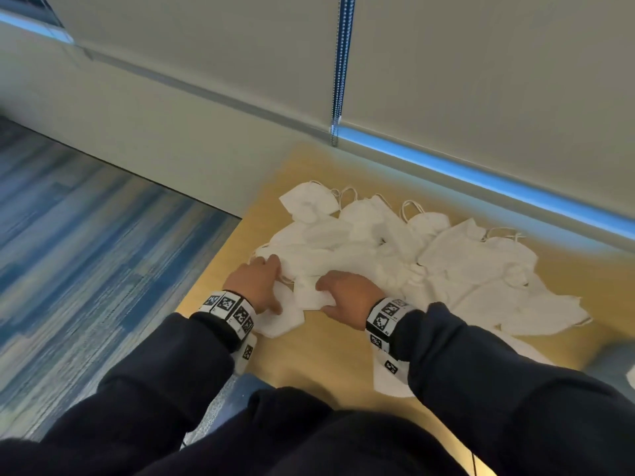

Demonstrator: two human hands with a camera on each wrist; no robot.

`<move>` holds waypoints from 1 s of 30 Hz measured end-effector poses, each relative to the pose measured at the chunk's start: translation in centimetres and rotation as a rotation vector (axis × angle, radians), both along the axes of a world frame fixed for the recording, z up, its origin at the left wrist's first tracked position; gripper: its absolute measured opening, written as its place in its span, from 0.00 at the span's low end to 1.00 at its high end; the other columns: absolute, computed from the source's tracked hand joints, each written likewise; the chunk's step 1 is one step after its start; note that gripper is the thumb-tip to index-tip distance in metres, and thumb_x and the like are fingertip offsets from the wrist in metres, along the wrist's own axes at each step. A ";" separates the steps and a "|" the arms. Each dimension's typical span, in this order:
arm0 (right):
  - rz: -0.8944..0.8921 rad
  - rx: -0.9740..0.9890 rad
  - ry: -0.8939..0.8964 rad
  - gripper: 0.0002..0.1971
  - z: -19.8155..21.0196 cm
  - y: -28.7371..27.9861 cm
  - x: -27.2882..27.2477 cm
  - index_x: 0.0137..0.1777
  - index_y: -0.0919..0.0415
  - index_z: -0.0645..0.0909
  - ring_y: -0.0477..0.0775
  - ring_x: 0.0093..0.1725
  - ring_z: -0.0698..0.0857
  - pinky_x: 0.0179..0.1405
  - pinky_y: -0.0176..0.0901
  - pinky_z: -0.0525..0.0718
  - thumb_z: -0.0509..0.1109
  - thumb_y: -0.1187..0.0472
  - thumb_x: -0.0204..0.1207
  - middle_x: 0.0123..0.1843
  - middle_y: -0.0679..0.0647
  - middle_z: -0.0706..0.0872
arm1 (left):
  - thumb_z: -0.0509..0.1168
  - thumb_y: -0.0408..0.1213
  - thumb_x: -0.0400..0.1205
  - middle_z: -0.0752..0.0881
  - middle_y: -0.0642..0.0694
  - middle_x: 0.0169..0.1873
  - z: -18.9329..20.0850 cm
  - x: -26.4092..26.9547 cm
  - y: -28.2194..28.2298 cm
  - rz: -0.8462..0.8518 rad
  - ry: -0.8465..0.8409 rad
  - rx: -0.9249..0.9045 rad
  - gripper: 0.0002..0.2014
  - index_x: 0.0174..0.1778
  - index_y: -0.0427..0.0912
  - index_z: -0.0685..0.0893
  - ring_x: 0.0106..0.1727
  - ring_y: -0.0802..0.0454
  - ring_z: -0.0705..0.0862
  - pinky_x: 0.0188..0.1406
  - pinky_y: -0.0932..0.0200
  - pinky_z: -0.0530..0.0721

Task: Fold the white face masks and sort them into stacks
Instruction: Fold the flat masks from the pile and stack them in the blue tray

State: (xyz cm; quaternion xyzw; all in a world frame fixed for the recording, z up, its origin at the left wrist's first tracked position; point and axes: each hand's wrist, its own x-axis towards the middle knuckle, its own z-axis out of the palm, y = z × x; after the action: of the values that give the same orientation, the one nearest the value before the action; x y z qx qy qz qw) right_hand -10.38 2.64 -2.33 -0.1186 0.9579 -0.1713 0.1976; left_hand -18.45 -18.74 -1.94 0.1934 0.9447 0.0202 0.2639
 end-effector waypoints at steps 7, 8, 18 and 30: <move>0.095 0.268 0.243 0.16 -1.0 -0.7 -0.6 0.53 0.60 0.84 0.64 0.47 0.86 0.45 0.50 0.75 0.64 0.48 0.80 0.49 0.58 0.88 | 0.79 0.43 0.74 0.86 0.51 0.42 1.2 -1.2 -1.9 -0.077 -0.181 0.153 0.11 0.46 0.48 0.85 0.46 0.48 0.84 0.44 0.53 0.81; 0.082 0.270 0.246 0.14 -0.6 -0.5 -0.4 0.49 0.60 0.84 0.64 0.43 0.86 0.45 0.49 0.75 0.64 0.50 0.81 0.44 0.58 0.88 | 0.78 0.44 0.75 0.84 0.54 0.38 1.9 -1.6 -2.4 -0.080 -0.192 0.191 0.09 0.41 0.51 0.84 0.43 0.51 0.83 0.40 0.56 0.78; -1.054 -0.922 0.088 0.08 9.0 5.3 2.7 0.38 0.59 0.78 0.57 0.37 0.79 0.32 0.47 0.78 0.70 0.56 0.74 0.36 0.58 0.77 | 0.77 0.38 0.77 0.92 0.45 0.54 8.7 -3.7 -3.6 0.332 -0.455 0.993 0.16 0.61 0.47 0.86 0.57 0.46 0.91 0.52 0.44 0.89; -1.367 -1.585 -0.269 0.20 7.0 3.0 6.6 0.73 0.62 0.80 0.71 0.57 0.91 0.52 0.64 0.92 0.62 0.72 0.83 0.65 0.65 0.90 | 0.83 0.32 0.71 0.89 0.44 0.61 6.4 1.0 7.5 0.477 -0.557 1.209 0.42 0.77 0.64 0.72 0.61 0.48 0.89 0.62 0.38 0.89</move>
State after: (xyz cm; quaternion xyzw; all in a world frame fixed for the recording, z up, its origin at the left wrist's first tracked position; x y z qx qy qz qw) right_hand -3.82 5.62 4.68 0.3714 0.4051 -0.8349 0.0296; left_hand -17.50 -11.25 4.50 0.0813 0.6819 0.6475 0.3304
